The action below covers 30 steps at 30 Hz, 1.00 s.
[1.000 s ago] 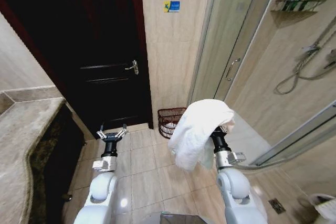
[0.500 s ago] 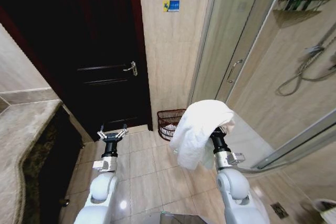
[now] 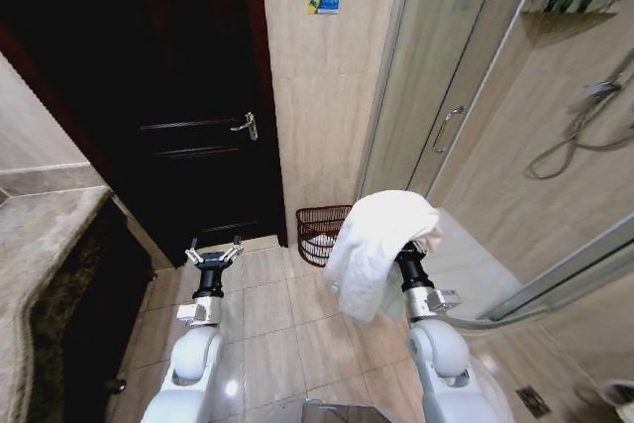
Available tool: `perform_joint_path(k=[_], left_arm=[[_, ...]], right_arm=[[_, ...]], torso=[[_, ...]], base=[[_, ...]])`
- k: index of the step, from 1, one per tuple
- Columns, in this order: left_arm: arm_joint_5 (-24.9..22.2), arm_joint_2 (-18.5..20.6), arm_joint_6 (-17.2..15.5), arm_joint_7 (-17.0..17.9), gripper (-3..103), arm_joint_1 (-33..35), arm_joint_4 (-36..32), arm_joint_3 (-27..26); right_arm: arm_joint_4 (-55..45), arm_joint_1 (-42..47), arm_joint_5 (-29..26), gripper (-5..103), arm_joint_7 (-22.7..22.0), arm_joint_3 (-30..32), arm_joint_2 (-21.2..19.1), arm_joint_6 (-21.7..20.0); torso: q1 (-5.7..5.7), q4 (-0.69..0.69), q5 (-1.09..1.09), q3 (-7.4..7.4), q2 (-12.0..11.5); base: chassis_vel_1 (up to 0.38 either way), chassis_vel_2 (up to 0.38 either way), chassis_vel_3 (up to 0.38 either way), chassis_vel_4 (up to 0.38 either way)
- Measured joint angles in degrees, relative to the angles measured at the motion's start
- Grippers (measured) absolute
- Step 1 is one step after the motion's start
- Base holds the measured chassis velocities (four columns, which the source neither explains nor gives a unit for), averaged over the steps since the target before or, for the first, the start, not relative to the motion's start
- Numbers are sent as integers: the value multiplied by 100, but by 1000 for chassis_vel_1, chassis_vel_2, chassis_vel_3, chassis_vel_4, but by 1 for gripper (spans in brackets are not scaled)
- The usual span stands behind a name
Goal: Discard the used towel into the hamper.
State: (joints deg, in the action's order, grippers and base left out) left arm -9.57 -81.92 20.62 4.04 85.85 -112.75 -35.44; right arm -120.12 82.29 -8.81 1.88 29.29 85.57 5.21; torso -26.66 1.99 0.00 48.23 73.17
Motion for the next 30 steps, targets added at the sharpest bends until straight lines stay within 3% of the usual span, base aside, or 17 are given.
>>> perform_joint_path(k=[30], left_arm=[[96, 17, 180, 51, 100, -65, 149, 23]], right_arm=[[15, 5, 16, 6, -1, 34, 24, 41]], torso=[[428, 0, 0, -516, -947]], base=[[-37, 91, 89, -39]])
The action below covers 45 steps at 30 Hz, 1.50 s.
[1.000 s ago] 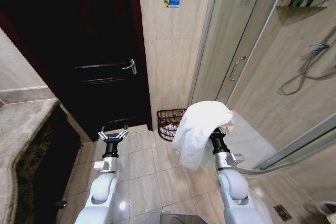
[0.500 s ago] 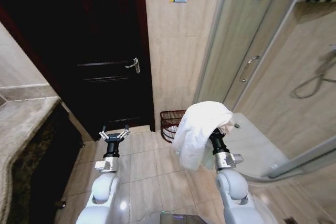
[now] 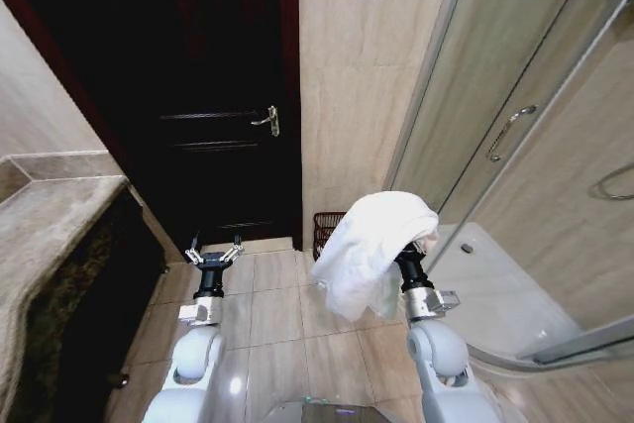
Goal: Discard the used towel into the hamper.
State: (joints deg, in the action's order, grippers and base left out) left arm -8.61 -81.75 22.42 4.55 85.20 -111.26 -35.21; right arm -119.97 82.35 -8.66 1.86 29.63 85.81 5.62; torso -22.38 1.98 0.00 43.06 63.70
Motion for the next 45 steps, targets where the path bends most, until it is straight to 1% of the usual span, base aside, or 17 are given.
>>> perform_joint_path(k=[10, 13, 17, 20, 21, 30, 31, 38, 45], left_arm=[[0, -5, 46, -5, 100, -17, 71, 21], [-5, 0, 48, -9, 100, -17, 72, 9], [-6, 1, 48, -10, 100, -17, 74, 3], [-6, -5, 48, -11, 100, -15, 81, 7], [-6, -5, 48, -11, 100, -15, 81, 7], [22, -35, 47, -11, 100, -13, 90, 34], [22, -35, 47, -11, 100, -13, 90, 34], [35, -30, 38, -11, 100, -27, 92, 13], [28, -15, 40, -11, 100, -31, 101, 12]], right_arm=[[-3, 10, 0, 6, 0, 14, -7, 6], [-3, 10, 12, 6, 1, 7, 7, 13], [2, 19, 29, 6, 3, 1, 24, 28], [4, 46, 45, 6, 14, -3, 46, 52], [4, 46, 45, 6, 14, -3, 46, 52], [-37, 109, 39, 6, 24, 51, 57, 125], [-37, 109, 39, 6, 24, 51, 57, 125], [-46, 139, 58, 6, 48, 75, 95, 185], [-67, 185, 119, 6, 48, 63, 148, 210]], torso=[[103, 0, 0, -130, -234], [152, 0, 0, -186, -337], [180, 1, 0, -222, -403], [234, 1, 0, -287, -519], [234, 1, 0, -287, -519], [358, 0, 0, -440, -800], [358, 0, 0, -440, -800], [456, 0, 0, -561, -1014], [524, 0, -1, -647, -1172]], base=[[-64, 58, 64, -62], [-64, 53, 61, -58], [-57, 60, 68, -53], [-48, 65, 59, -50], [-51, 52, 44, -49], [-62, 60, 57, -56], [-75, 58, 66, -62], [-68, 48, 66, -58], [-67, 59, 60, -63]])
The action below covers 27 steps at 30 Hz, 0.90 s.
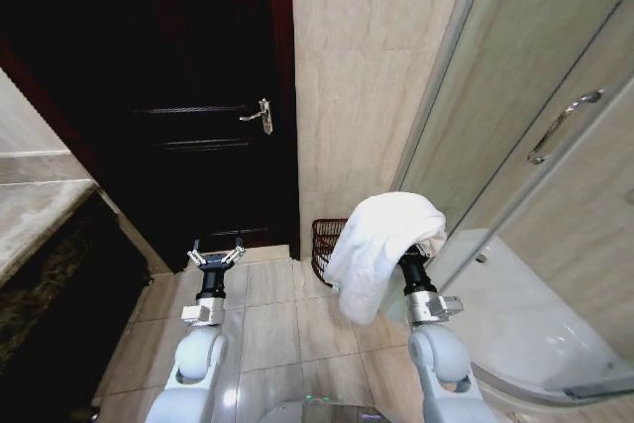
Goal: Discard the used towel into the hamper.
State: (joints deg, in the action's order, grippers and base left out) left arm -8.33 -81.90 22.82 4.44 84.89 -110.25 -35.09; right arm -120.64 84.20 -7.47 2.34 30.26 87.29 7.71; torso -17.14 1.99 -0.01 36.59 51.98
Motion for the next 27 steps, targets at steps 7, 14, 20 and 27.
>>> perform_joint_path(k=[7, 14, 20, 27], left_arm=[[-41, 17, 46, 3, 100, -45, 101, -33], [-41, 9, 58, 0, 100, -44, 110, -84], [-18, -18, 73, -3, 100, -31, 112, -54], [-15, 33, 73, -9, 100, -12, 98, -107]], right_arm=[[-54, 130, 134, 6, 6, -39, 73, 85], [-60, 216, 144, 6, 35, -34, 84, 166], [-66, 267, 133, 6, 36, -8, 82, 195], [-19, 302, 106, 6, 36, 29, 86, 258]], torso=[[96, 0, 0, -121, -215], [176, 0, 0, -231, -406], [241, 0, 1, -319, -559], [309, 0, 1, -408, -715]], base=[[-49, 57, 57, -48], [-47, 60, 46, -53], [-58, 52, 53, -61], [-58, 57, 53, -57]])
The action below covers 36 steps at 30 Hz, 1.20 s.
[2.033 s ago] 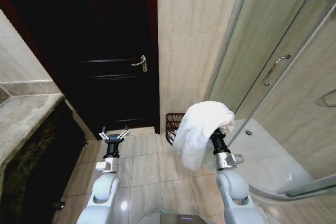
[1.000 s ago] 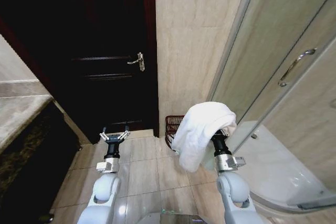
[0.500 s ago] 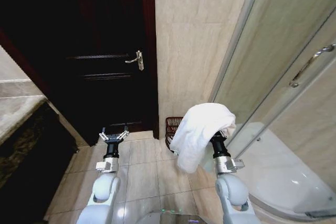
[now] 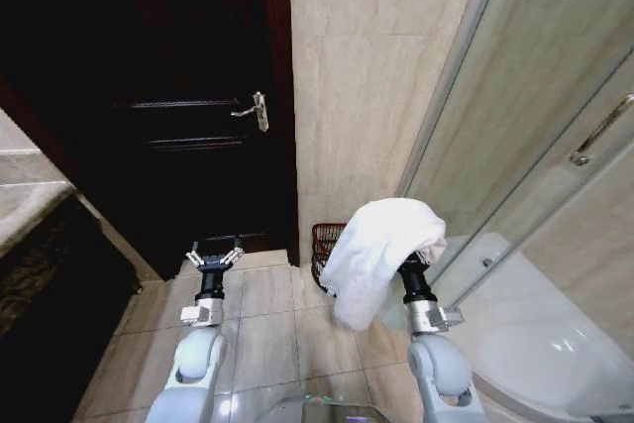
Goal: Discard the used towel into the hamper.
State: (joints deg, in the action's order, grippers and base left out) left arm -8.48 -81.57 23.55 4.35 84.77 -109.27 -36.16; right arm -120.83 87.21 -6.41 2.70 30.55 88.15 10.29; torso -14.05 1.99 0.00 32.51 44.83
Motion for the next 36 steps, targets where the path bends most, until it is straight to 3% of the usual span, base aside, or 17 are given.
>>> perform_joint_path(k=[36], left_arm=[[-27, 2, -35, -88, 100, -19, -59, -39]], right_arm=[[-59, 5, 55, 6, -210, -25, 17, -25]], torso=[[369, 0, 0, -485, -856]], base=[[-26, 29, 25, -26]])
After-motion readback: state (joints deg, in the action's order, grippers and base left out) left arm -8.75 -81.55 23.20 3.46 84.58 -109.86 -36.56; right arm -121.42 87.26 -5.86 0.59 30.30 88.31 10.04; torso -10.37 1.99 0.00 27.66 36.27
